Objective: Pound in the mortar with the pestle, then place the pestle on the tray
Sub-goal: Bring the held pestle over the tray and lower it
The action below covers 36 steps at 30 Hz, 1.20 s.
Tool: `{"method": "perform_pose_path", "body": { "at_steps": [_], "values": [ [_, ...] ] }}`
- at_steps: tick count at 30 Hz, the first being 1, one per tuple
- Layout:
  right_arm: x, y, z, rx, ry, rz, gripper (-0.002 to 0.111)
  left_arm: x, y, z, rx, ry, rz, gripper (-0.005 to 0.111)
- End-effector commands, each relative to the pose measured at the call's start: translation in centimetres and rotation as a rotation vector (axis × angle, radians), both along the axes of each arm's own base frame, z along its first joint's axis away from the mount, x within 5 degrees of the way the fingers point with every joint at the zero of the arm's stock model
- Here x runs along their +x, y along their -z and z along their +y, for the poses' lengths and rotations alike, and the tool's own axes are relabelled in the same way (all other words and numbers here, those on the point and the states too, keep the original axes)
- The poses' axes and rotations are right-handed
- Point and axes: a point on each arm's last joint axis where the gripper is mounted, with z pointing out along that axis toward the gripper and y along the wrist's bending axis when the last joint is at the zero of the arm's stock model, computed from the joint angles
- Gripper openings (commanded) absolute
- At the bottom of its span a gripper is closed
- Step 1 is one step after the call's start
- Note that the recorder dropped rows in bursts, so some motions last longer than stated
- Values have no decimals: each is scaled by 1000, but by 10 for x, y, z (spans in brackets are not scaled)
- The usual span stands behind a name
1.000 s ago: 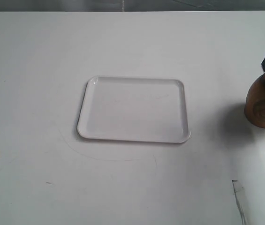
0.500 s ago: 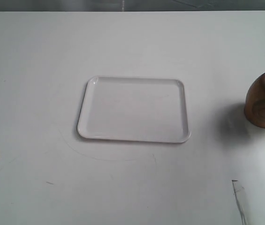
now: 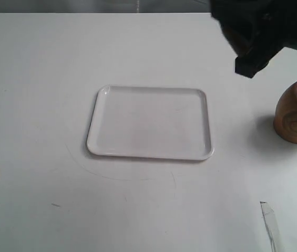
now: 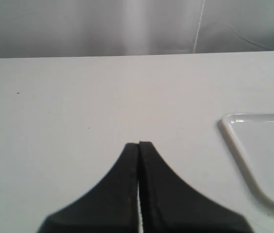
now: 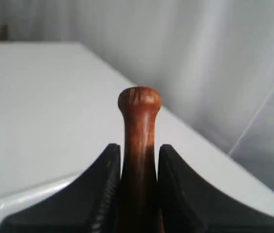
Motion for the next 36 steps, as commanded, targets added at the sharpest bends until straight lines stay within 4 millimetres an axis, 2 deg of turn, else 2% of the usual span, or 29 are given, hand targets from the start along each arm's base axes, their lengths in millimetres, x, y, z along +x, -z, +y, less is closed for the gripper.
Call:
{"method": "perform_pose_path", "body": {
  "at_steps": [1,6,8,12,14,17,26,27,30,32,34,36],
  "values": [
    [12,-1,42,-160,-105,126,0,0,0,-1,-15,6,-4,0],
    [27,12,97,-196,-213,142,0,0,0,-1,-15,6,-4,0],
    [32,30,115,-233,-216,168,0,0,0,-1,-15,6,-4,0],
    [36,87,142,-407,-217,152,0,0,0,-1,-15,6,-4,0],
    [37,108,150,-507,-220,87,0,0,0,-1,-15,6,-4,0],
    [34,122,158,-584,-184,39,0,0,0,-1,-15,6,-4,0],
    [28,123,162,-505,-170,173,1,0,0,-1,-15,6,-4,0],
    [27,123,162,-505,-177,173,4,0,0,-1,-15,6,-4,0],
    [27,123,162,-506,-188,169,23,0,0,-1,-15,6,-4,0],
    [29,123,161,-518,-168,151,46,0,0,-1,-15,6,-4,0],
    [36,122,157,-527,-67,144,71,0,0,-1,-15,6,-4,0],
    [45,120,152,-530,68,128,77,0,0,-1,-15,6,-4,0]
  ]
}}
